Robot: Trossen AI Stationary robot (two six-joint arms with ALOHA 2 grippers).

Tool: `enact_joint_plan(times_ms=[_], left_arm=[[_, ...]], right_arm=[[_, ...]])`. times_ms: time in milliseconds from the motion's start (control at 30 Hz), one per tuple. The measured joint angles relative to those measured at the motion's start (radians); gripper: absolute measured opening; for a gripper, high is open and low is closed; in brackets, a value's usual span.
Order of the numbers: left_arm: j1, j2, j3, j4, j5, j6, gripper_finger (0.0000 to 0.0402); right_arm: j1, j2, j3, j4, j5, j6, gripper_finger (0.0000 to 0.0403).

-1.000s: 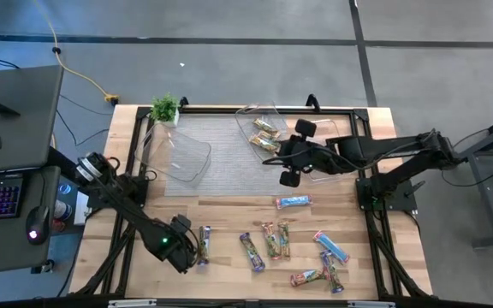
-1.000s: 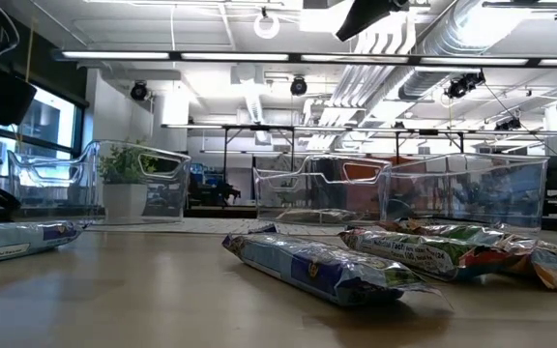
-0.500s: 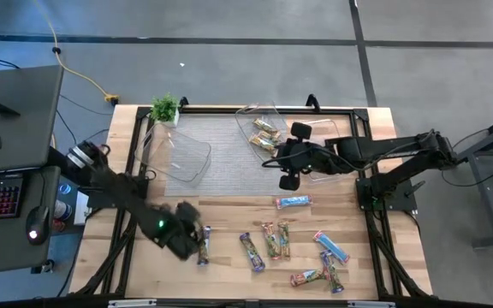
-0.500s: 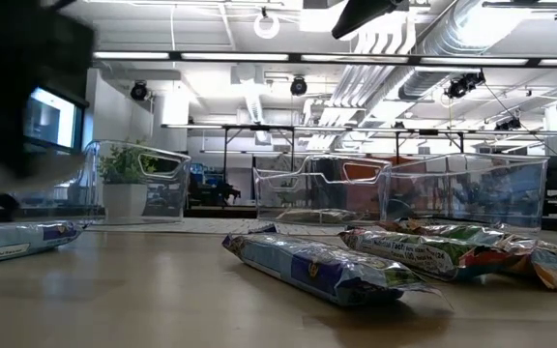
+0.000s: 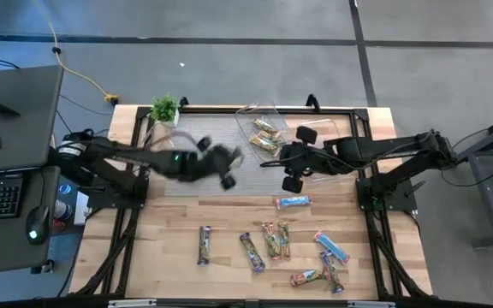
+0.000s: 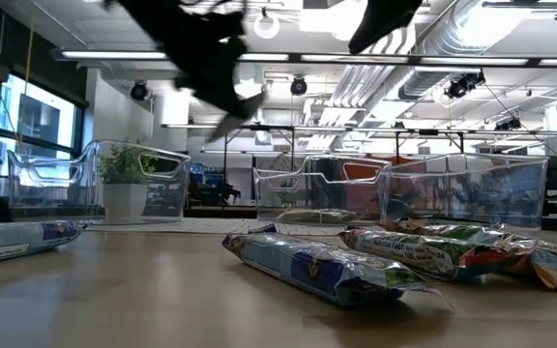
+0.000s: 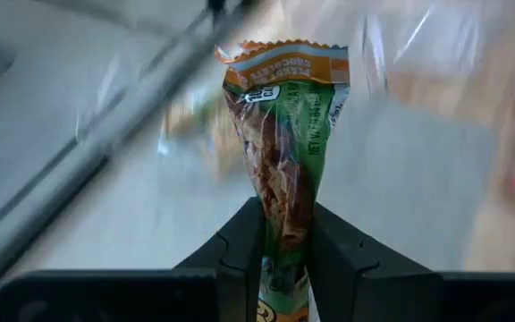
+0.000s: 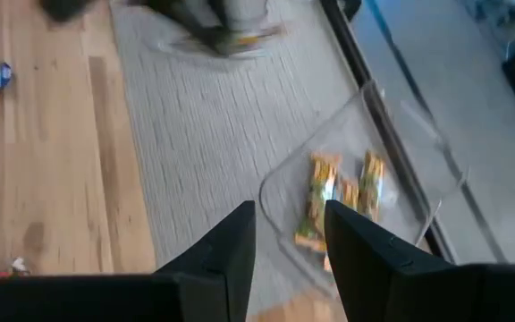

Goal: Pick and place Granola Bars by type
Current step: Put the yellow granola bar into the middle transparent bin

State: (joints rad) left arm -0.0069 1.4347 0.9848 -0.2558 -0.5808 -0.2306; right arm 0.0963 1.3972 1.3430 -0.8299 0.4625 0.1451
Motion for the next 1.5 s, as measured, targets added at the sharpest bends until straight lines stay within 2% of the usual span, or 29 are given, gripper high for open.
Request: enact_joint_plan(times_ms=[100, 167, 233, 333, 533, 667, 900, 1033, 1267, 1500], left_arm=[[0.144, 0.024, -0.001, 0.186, 0.188, 0.164, 0.0067], [0.232, 0.051, 0.000, 0.289, 0.329, 0.204, 0.0067], [0.300, 0.090, 0.000, 0.392, 0.426, 0.225, 0.0067], [0.387, 0.154, 0.000, 0.539, 0.511, 0.263, 0.0067], [0.504, 0.316, 0.003, 0.830, 0.593, 0.268, 0.0067], [0.547, 0.415, 0.066, 0.780, 0.622, 0.177, 0.0067], [0.544, 0.539, 0.210, 0.652, 0.647, 0.209, 0.0072], [0.543, 0.573, 0.275, 0.553, 0.621, 0.239, 0.0101], [0.543, 0.591, 0.304, 0.484, 0.590, 0.226, 0.0157], [0.537, 0.463, 0.304, 0.481, 0.681, 0.224, 0.0162]], right_arm=[[0.000, 0.001, 0.000, -0.074, -0.001, 0.070, 0.0118], [0.004, 0.001, 0.000, -0.146, 0.003, 0.134, 0.0118], [0.005, 0.001, 0.000, -0.217, 0.015, 0.198, 0.0118], [0.005, 0.003, 0.000, -0.297, 0.049, 0.282, 0.0118], [0.004, 0.005, 0.000, -0.346, 0.087, 0.352, 0.0118], [0.005, 0.005, 0.000, -0.343, 0.085, 0.348, 0.0118], [0.005, 0.005, 0.000, -0.340, 0.089, 0.345, 0.0118], [0.004, 0.005, 0.000, -0.339, 0.089, 0.345, 0.0118], [0.004, 0.005, 0.000, -0.337, 0.096, 0.344, 0.0118], [0.005, 0.005, 0.000, -0.334, 0.096, 0.315, 0.0118]])
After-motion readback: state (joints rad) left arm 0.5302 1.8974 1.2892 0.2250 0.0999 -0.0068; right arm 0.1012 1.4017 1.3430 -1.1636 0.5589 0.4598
